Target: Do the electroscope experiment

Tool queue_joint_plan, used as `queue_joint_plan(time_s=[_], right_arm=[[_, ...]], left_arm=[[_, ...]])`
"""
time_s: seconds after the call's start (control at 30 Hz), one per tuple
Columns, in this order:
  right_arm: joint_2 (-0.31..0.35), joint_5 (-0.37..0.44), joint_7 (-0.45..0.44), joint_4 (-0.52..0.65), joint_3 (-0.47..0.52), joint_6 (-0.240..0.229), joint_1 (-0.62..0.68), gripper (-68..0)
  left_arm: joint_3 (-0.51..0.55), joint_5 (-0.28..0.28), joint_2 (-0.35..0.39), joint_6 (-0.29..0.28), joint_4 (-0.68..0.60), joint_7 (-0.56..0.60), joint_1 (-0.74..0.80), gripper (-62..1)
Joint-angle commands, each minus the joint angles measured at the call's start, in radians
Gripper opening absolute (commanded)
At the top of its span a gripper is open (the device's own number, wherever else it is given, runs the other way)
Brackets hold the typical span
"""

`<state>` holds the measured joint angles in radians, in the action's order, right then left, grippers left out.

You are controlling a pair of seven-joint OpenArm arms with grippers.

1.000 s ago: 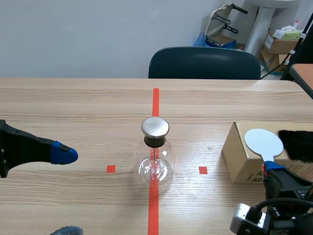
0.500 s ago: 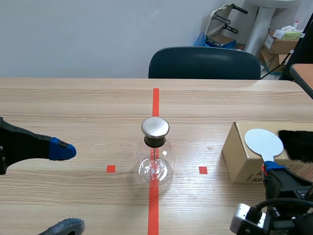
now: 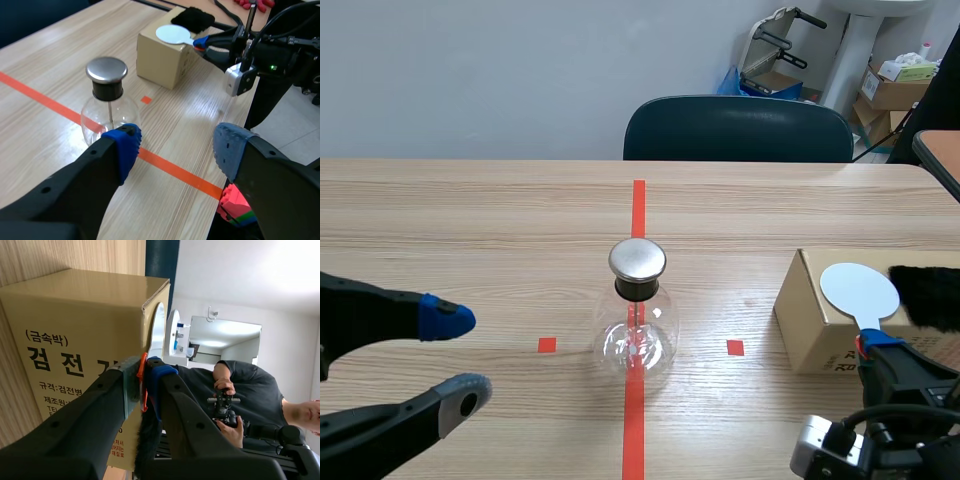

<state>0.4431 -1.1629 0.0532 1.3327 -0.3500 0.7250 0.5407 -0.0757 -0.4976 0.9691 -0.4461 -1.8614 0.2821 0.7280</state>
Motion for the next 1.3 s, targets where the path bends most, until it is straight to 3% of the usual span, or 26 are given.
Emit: queue_joint_plan(time_s=[0.0, 0.23, 0.47, 0.6, 0.77, 1.1, 1.27], right_arm=[[0.008, 0.000, 0.000, 0.022, 0.003, 0.058, -0.011, -66.0], [0.009, 0.000, 0.021, 0.065, 0.013, 0.058, -0.005, -65.8], [0.008, 0.005, 0.040, 0.239, 0.056, 0.058, 0.016, -65.8], [-0.018, -0.019, 0.041, 0.282, 0.055, 0.058, 0.002, -65.8], [-0.049, -0.084, 0.065, 0.282, 0.013, 0.058, -0.035, -65.8], [-0.087, -0.239, 0.240, 0.252, -0.163, 0.058, -0.133, -65.8], [-0.121, -0.298, 0.277, 0.193, -0.210, 0.058, -0.155, -65.8]], left_arm=[[-0.034, -0.007, -0.013, 0.012, 0.019, 0.018, -0.035, -31.5], [-0.180, 0.077, -0.093, 0.084, 0.146, 0.017, -0.193, -40.5], [-0.313, 0.099, -0.158, 0.154, 0.288, 0.016, -0.353, -50.6], [-0.369, 0.099, -0.198, 0.175, 0.367, 0.015, -0.434, -55.4], [-0.431, 0.113, -0.259, 0.195, 0.478, 0.013, -0.538, -56.1], [-0.521, 0.131, -0.370, 0.201, 0.692, 0.016, -0.696, -57.6], [-0.547, 0.184, -0.430, 0.216, 0.785, 0.022, -0.752, -57.6]])
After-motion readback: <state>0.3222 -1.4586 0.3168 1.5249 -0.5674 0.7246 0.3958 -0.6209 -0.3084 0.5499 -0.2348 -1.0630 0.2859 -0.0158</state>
